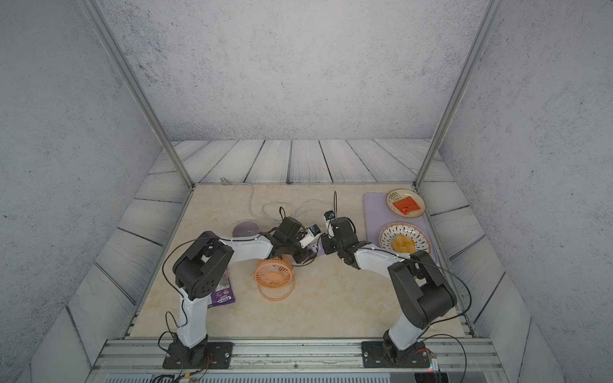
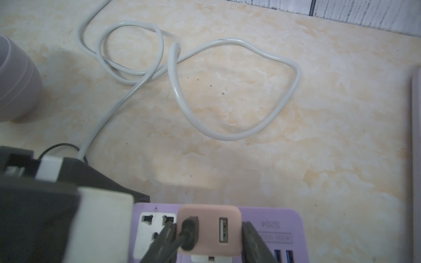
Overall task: Unplug the desk fan from the power strip
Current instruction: Remove the plug from the socket.
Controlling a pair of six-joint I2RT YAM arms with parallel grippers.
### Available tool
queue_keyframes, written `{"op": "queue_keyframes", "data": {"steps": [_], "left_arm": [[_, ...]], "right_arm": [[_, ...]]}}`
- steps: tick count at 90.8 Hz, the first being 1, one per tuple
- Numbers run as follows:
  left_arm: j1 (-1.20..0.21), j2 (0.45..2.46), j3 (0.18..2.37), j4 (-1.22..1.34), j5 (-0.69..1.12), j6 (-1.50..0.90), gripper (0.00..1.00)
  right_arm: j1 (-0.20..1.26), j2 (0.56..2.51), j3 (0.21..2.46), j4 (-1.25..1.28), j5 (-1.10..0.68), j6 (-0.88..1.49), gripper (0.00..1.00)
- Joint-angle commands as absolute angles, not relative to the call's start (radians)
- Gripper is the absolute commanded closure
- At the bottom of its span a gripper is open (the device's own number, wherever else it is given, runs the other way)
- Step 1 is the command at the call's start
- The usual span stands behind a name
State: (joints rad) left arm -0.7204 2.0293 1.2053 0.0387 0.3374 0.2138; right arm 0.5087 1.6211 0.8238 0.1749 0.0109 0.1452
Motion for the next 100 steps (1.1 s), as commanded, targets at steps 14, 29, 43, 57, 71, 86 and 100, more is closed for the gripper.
{"op": "queue_keyframes", "data": {"steps": [14, 29, 43, 57, 71, 86, 100], "left_arm": [[-0.726, 2.003, 1.207, 0.000, 0.344, 0.221, 1.00], [-0.726, 2.004, 1.206, 0.000, 0.341, 0.221, 1.00], [-0.726, 2.006, 1.206, 0.001, 0.341, 0.221, 1.00], [-0.726, 2.005, 1.207, 0.000, 0.340, 0.221, 1.00], [-0.727, 2.007, 1.209, 0.000, 0.340, 0.220, 1.00], [-0.727, 2.013, 1.213, 0.000, 0.338, 0.219, 1.00], [-0.726, 2.019, 1.219, -0.002, 0.339, 0.216, 1.00]], "right_arm": [[0.505, 1.594, 0.816, 0.169, 0.029, 0.202, 0.59], [0.500, 1.586, 0.810, 0.170, 0.037, 0.217, 0.59], [0.493, 1.572, 0.807, 0.166, 0.044, 0.224, 0.59], [0.495, 1.571, 0.809, 0.153, 0.041, 0.217, 0.59], [0.504, 1.578, 0.817, 0.138, 0.021, 0.194, 0.60], [0.518, 1.562, 0.819, 0.132, 0.020, 0.186, 0.60], [0.533, 1.564, 0.838, 0.107, 0.020, 0.170, 0.60]]}}
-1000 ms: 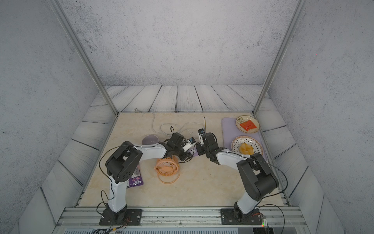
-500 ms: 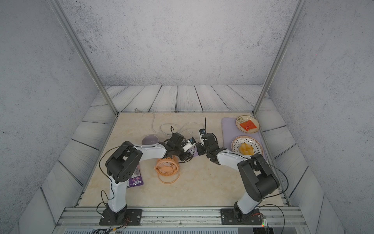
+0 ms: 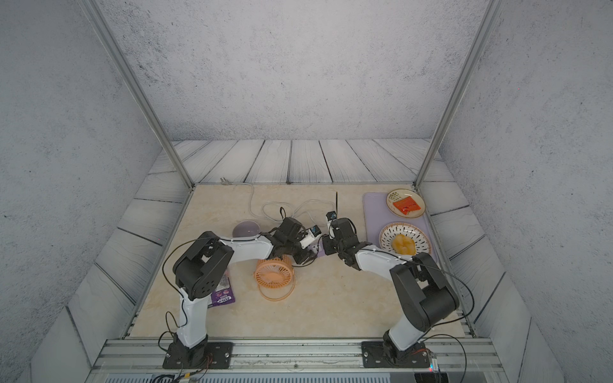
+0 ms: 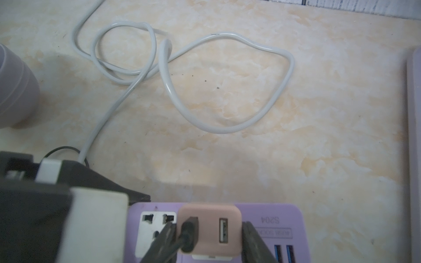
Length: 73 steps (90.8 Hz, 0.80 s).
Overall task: Unplug the desk fan from the power strip
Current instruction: Remove the plug from the socket.
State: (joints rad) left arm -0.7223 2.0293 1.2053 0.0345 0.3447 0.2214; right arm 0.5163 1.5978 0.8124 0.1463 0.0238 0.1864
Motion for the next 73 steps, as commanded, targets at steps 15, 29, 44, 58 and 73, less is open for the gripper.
{"op": "queue_keyframes", "data": {"steps": [15, 29, 44, 58, 73], "left_arm": [[-0.726, 2.018, 1.221, -0.002, 0.341, 0.213, 1.00], [-0.726, 2.016, 1.218, -0.004, 0.338, 0.215, 1.00], [-0.726, 2.013, 1.214, -0.003, 0.334, 0.216, 1.00], [-0.726, 2.009, 1.206, -0.002, 0.328, 0.218, 1.00], [-0.726, 2.005, 1.201, 0.004, 0.326, 0.219, 1.00]], "right_arm": [[0.545, 1.576, 0.850, 0.088, 0.029, 0.166, 0.61], [0.545, 1.559, 0.845, 0.089, 0.066, 0.191, 0.61], [0.534, 1.548, 0.847, 0.079, 0.078, 0.203, 0.61], [0.523, 1.546, 0.842, 0.080, 0.077, 0.232, 0.61], [0.521, 1.549, 0.843, 0.084, 0.071, 0.249, 0.61]]}}
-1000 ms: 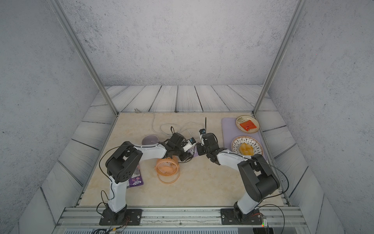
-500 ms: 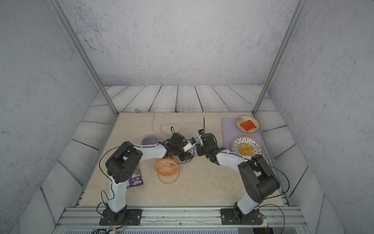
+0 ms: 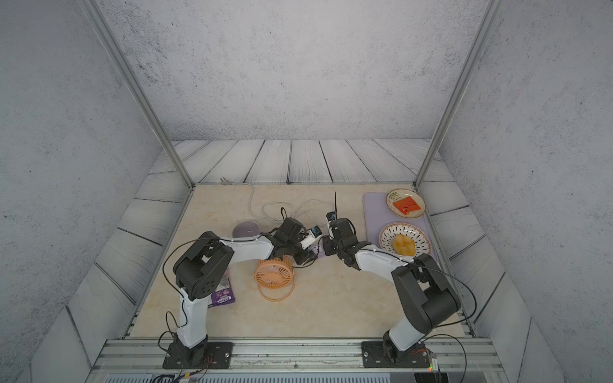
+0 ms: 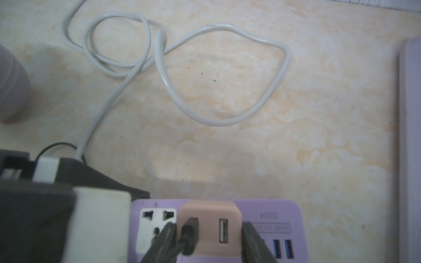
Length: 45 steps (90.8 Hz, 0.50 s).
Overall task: Unplug the desk fan from the power strip
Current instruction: Remove the plug from the socket.
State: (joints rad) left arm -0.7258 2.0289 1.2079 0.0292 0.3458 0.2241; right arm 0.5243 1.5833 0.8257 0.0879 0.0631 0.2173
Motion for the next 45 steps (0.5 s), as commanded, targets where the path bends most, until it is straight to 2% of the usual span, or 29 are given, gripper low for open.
{"op": "queue_keyframes", "data": {"steps": [1, 45], "left_arm": [[-0.726, 2.004, 1.203, 0.002, 0.326, 0.218, 1.00], [-0.727, 2.012, 1.211, 0.003, 0.327, 0.213, 1.00]], "right_arm": [[0.521, 1.551, 0.847, 0.082, 0.069, 0.249, 0.61], [0.535, 1.557, 0.888, 0.030, 0.020, 0.223, 0.61]]}}
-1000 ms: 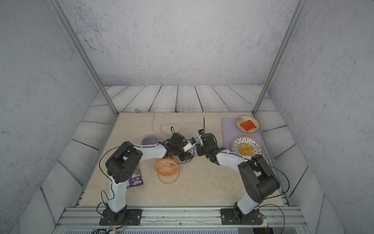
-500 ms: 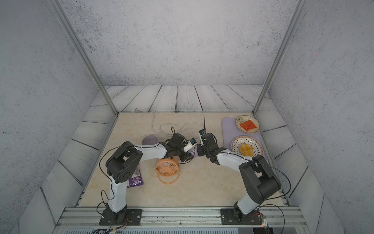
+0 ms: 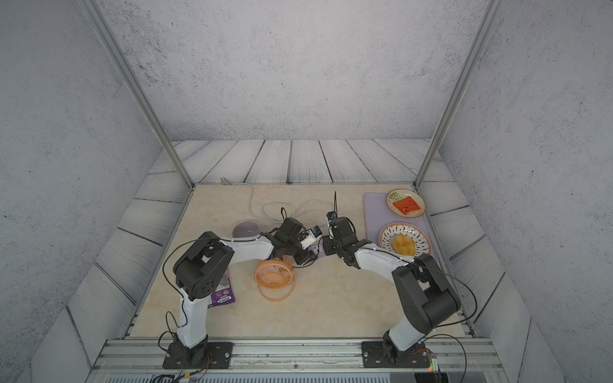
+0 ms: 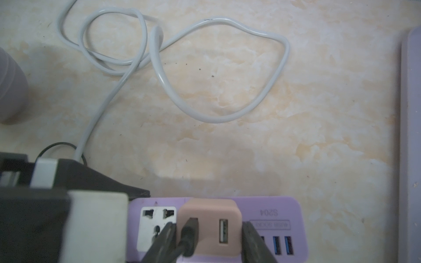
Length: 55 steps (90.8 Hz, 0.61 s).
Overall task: Unplug the desk fan from the power strip
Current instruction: Remove the plug from the socket.
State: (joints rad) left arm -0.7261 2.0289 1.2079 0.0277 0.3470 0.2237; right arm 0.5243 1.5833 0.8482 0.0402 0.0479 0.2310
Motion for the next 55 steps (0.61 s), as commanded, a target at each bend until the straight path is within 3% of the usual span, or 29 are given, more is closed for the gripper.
{"op": "queue_keyframes", "data": {"steps": [1, 55], "left_arm": [[-0.726, 2.011, 1.211, 0.003, 0.327, 0.213, 1.00], [-0.727, 2.010, 1.209, -0.002, 0.319, 0.215, 1.00]], "right_arm": [[0.535, 1.557, 0.888, 0.029, 0.020, 0.223, 0.61], [0.536, 1.572, 0.899, 0.000, 0.060, 0.231, 0.61]]}}
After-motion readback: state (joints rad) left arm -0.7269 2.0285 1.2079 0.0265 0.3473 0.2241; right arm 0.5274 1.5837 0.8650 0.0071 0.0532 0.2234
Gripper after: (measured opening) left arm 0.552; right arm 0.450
